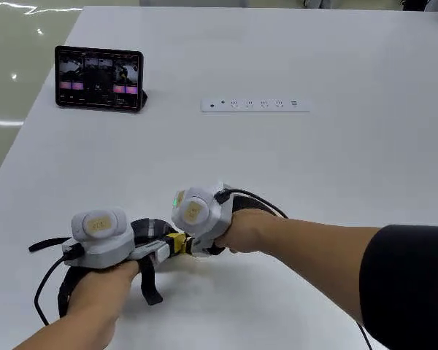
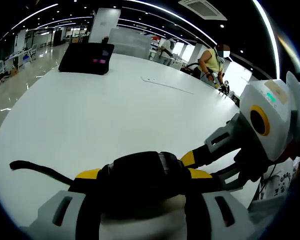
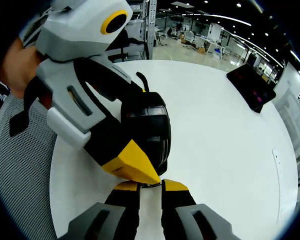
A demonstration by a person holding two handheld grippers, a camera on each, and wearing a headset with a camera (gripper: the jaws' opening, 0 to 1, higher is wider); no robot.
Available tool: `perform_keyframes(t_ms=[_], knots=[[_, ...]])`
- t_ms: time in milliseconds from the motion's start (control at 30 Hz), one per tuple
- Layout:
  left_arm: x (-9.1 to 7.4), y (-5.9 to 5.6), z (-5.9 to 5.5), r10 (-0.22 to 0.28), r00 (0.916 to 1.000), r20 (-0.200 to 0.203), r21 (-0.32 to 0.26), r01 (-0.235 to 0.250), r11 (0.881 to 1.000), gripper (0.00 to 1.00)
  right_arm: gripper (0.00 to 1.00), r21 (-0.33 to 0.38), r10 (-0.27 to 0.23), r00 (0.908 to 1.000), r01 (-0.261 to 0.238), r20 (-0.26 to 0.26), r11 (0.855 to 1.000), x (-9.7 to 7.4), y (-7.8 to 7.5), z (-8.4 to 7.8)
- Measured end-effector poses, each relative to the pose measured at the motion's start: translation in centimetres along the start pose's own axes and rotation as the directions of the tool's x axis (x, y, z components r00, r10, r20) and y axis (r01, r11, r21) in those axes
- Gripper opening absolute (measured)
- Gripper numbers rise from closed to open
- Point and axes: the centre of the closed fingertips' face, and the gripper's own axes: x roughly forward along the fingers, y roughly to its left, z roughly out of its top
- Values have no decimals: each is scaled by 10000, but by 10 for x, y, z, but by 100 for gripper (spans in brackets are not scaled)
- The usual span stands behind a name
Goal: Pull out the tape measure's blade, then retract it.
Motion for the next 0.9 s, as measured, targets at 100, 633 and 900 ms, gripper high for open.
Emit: perform_keyframes(t_ms=[100, 633, 900], knots=[[-4, 0, 12, -81, 9986, 525, -196, 92, 9998, 63, 12, 93, -117, 9998, 116, 168, 9999, -7, 0, 0], [-43, 2, 37, -1189, 9921, 402, 2188, 1074, 9698, 99, 16, 2377, -1803, 9571, 1251, 2270, 9632, -100, -5, -24], [-57, 9, 32, -1991, 9799, 130, 2325, 1907, 9537, 99, 21, 2928, -2530, 9385, 1798, 2350, 9391, -131, -8, -48]])
